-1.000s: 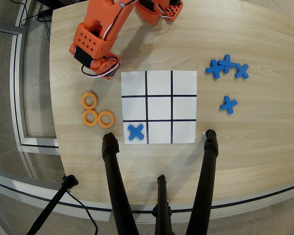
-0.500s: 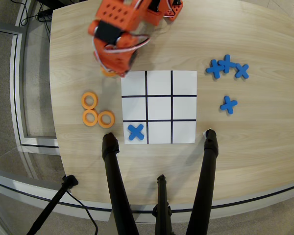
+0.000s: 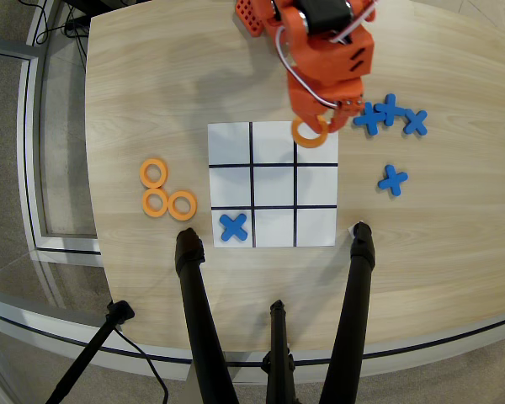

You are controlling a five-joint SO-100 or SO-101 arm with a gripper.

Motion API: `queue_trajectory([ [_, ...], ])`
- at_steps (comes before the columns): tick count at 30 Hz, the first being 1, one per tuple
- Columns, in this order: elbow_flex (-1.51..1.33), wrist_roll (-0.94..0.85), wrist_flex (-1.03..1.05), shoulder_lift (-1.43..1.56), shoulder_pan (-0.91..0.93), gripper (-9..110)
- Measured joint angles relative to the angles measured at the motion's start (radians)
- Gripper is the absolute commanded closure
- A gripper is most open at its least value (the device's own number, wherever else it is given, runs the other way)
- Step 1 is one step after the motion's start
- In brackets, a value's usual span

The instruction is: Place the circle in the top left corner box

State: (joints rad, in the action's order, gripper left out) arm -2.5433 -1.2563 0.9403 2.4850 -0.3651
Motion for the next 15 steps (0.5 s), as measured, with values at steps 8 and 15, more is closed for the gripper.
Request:
queue_trajectory([
  [8, 0.166, 0.02, -0.149, -0.37, -0.028, 102],
  [15, 0.327, 0.038, -0.195, -0.624, -0.005, 102],
])
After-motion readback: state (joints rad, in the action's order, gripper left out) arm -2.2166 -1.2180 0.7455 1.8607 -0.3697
